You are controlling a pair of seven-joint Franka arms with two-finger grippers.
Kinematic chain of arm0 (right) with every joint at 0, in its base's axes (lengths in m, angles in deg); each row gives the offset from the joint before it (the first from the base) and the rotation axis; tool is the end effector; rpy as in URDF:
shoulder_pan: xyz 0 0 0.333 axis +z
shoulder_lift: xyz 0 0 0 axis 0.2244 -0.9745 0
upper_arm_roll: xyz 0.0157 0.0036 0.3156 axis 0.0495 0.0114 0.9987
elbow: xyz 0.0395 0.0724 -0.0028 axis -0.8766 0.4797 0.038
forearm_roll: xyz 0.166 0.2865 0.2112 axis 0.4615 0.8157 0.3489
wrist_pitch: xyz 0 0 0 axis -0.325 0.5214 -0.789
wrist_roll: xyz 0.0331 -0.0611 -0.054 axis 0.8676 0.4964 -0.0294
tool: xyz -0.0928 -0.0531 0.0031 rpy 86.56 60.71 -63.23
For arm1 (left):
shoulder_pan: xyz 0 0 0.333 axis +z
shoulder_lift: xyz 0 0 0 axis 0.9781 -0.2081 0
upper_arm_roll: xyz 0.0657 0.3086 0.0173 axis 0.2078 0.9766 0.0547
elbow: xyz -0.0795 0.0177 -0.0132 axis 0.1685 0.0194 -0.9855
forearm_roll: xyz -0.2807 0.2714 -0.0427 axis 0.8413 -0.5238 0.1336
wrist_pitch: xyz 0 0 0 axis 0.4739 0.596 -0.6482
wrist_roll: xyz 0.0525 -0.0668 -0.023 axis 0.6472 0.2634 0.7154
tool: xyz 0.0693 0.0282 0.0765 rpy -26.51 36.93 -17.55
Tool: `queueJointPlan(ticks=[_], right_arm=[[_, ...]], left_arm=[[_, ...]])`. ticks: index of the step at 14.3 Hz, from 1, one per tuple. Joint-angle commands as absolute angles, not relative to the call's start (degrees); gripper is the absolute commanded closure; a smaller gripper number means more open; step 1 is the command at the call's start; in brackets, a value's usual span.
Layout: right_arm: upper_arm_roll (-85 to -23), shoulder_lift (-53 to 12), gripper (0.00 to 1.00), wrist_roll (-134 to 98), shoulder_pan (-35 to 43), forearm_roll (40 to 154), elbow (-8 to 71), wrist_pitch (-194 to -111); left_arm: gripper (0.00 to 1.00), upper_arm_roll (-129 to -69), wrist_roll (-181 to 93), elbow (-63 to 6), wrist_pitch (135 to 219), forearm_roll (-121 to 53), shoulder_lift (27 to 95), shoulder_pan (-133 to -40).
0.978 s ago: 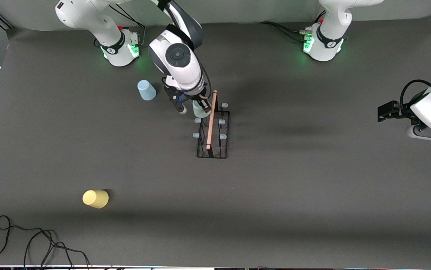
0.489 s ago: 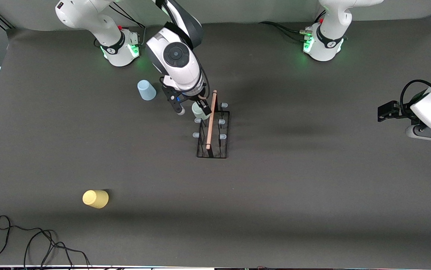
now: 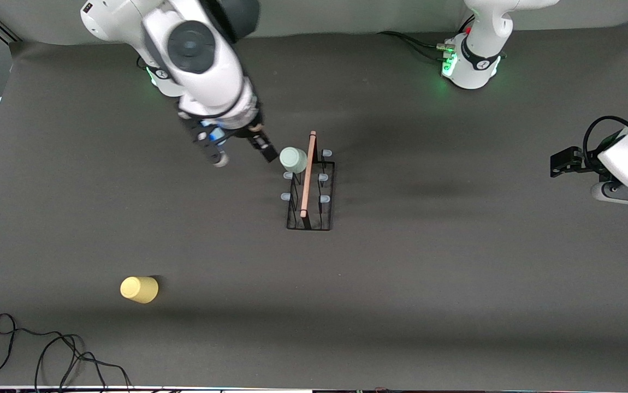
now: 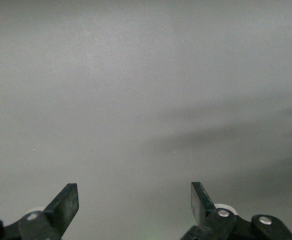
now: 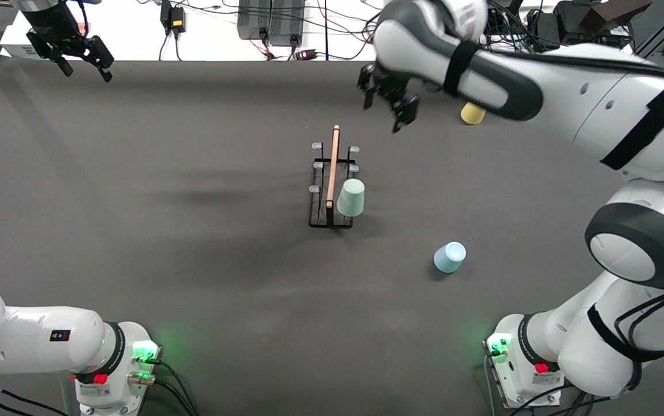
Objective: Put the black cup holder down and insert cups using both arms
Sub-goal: 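Release the green cup and move the right gripper toward the yellow cup, then lower the right gripper around the yellow cup and close it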
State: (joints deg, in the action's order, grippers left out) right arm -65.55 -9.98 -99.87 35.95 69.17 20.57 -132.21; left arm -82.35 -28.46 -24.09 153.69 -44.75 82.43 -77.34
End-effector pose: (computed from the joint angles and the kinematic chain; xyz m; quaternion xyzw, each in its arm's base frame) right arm 0.5080 0.3532 0.5196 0.9173 -0.3922 -0.0684 0.0112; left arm 0.5765 -0.0062 0.5463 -0.9949 0.0875 0.0484 0.0099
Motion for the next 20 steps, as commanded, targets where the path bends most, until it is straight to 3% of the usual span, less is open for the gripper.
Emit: queueJointPlan(ticks=[1, 5, 12, 20], right_arm=[[-75.1, -12.0, 0.00, -76.7, 36.2, 69.0, 18.7, -130.8], [-85.5, -15.3, 0.00, -41.1, 32.7, 69.1, 18.4, -135.0], [-85.0, -25.8, 0.00, -6.7, 17.5, 75.6, 16.2, -149.1], [-84.9, -42.4, 0.00, -0.5, 14.8, 90.0, 15.4, -162.1]], left_arm=[[0.00, -82.4, -27.8, -25.0, 153.5, -44.9, 83.5, -77.2], [0.00, -82.4, -27.8, -25.0, 153.5, -44.9, 83.6, -77.2], [0.00, -82.4, -27.8, -25.0, 153.4, -44.9, 83.6, -77.2], [0.00, -82.4, -27.8, -25.0, 153.4, -44.9, 83.5, -77.2]])
